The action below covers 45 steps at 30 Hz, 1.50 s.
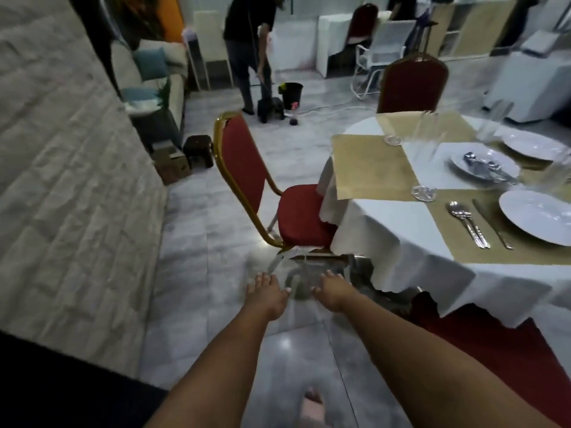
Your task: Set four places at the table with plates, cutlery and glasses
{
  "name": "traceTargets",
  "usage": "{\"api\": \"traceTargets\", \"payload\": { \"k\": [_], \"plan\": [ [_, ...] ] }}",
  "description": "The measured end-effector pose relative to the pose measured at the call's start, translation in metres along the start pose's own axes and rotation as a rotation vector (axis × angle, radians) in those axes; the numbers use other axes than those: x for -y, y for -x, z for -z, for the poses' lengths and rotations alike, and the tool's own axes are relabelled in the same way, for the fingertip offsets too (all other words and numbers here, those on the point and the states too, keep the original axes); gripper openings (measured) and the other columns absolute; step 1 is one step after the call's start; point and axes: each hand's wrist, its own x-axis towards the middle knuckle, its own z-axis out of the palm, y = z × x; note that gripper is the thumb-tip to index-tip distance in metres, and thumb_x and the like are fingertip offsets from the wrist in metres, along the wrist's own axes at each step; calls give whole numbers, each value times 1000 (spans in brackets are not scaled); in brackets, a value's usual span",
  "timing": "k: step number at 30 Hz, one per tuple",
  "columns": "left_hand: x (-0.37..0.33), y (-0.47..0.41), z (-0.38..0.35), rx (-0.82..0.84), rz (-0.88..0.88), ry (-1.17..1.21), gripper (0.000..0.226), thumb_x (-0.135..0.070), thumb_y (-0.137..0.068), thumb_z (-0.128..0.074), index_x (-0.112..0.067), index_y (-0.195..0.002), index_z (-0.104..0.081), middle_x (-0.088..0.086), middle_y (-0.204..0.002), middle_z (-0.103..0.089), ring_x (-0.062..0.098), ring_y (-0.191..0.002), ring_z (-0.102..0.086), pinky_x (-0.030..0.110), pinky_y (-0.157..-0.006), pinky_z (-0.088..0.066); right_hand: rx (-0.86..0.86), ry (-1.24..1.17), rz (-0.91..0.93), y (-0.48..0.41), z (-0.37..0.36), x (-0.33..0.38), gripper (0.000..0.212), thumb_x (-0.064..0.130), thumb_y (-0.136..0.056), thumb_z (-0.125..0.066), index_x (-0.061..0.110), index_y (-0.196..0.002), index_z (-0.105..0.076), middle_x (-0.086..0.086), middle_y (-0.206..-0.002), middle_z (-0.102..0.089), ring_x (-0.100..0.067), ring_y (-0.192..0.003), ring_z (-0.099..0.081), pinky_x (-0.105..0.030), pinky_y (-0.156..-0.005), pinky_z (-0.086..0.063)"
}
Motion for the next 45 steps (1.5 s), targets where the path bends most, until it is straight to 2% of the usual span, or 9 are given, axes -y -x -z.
{"api": "traceTargets", "payload": {
  "k": [5,9,15,20,24,27,40,43,45],
  "plan": [
    [-34,-71,34,22,-103,-31,68,-47,-101,-23,-8,-154,-6,13,-162,0,29,-149,2,47,-120,-3,-46,-29,-122,-45,37,-28,61,45,-102,-33,12,-153,-25,-12,-162,-17,-36,-149,-16,-51,-120,-19],
    [-66,-124,67,48,-151,-59,68,-46,-102,-22,-7,-153,-3,14,-161,3,29,-149,5,47,-120,-2,-102,-107,-206,-76,75,-50,60,48,-97,-39,12,-145,-41,-12,-154,-34,-34,-140,-33,-48,-115,-29],
    [-113,-186,109,68,-255,-101,67,-46,-102,-20,-8,-153,-2,12,-162,4,27,-149,7,46,-120,2,-131,-107,-283,-110,130,-73,58,40,-101,-39,12,-151,-31,-12,-162,-19,-35,-148,-21,-48,-120,-22],
    [-147,-232,128,90,-348,-139,67,-46,-102,-21,-7,-153,-1,12,-162,6,27,-149,8,46,-121,1,-213,-192,-355,-137,161,-95,60,42,-100,-37,6,-148,-33,-16,-157,-28,-36,-142,-30,-46,-115,-29],
    [-178,-278,152,83,-444,-205,67,-46,-102,-20,-5,-153,-2,14,-161,5,27,-149,7,46,-121,0,-269,-250,-433,-156,195,-114,66,46,-101,-34,8,-154,-21,-10,-164,-13,-32,-150,-15,-48,-120,-19],
    [-202,-314,168,100,-522,-262,68,-46,-102,-21,-5,-153,-1,15,-161,7,29,-149,7,47,-121,-1,-300,-301,-524,-170,214,-129,66,47,-102,-34,9,-154,-20,-8,-165,-10,-31,-150,-13,-47,-121,-17],
    [-294,-410,211,135,-812,-382,68,-48,-102,-21,-6,-153,-3,14,-161,5,28,-150,4,47,-120,-3,-531,-478,-786,-204,279,-193,62,54,-90,-42,16,-139,-44,-9,-153,-38,-30,-139,-37,-43,-112,-34],
    [-320,-421,209,144,-866,-378,68,-47,-101,-23,-6,-153,-5,14,-161,3,28,-150,2,47,-120,-4,-526,-472,-828,-202,294,-210,47,42,-96,-43,14,-133,-48,-12,-141,-45,-34,-131,-43,-42,-107,-37],
    [-338,-424,206,149,-899,-370,68,-47,-101,-24,-7,-153,-6,14,-161,2,28,-150,2,47,-120,-4,-523,-467,-867,-201,301,-225,48,41,-99,-41,10,-135,-46,-15,-141,-44,-35,-132,-42,-43,-107,-36]
  ]
}}
